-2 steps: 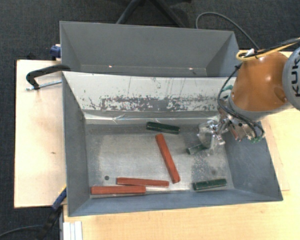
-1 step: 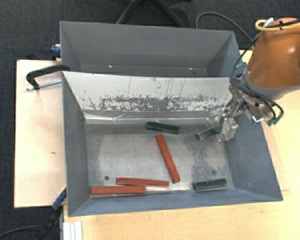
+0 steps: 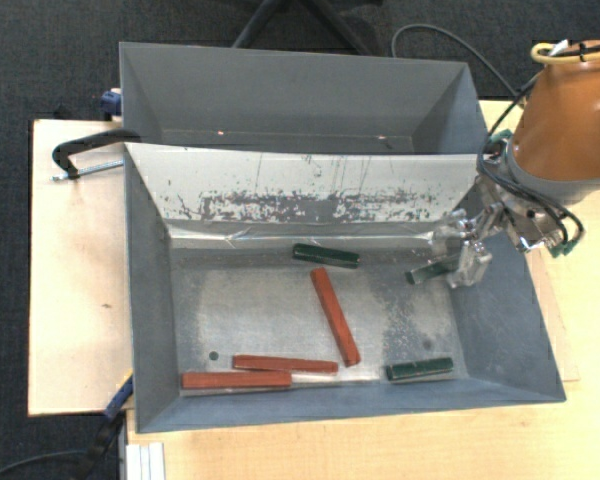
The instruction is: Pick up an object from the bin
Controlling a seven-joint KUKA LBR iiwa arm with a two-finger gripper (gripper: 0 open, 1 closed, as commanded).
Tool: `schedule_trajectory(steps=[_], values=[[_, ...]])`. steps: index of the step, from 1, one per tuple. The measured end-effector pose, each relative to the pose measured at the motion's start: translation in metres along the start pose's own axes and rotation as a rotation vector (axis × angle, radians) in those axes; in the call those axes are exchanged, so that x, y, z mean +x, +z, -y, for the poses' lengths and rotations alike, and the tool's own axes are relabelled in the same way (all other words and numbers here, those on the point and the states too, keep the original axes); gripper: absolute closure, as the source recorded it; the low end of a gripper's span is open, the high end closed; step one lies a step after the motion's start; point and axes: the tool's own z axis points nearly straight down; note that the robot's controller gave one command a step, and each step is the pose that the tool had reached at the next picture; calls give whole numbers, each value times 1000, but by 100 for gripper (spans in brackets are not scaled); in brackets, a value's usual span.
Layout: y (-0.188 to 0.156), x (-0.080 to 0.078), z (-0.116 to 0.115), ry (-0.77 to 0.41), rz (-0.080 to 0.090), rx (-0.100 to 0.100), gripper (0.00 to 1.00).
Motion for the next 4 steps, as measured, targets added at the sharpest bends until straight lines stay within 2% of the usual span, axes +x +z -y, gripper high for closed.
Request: schedule_trajectory(steps=[4], values=[[0, 0, -1, -1, -1, -1, 100]])
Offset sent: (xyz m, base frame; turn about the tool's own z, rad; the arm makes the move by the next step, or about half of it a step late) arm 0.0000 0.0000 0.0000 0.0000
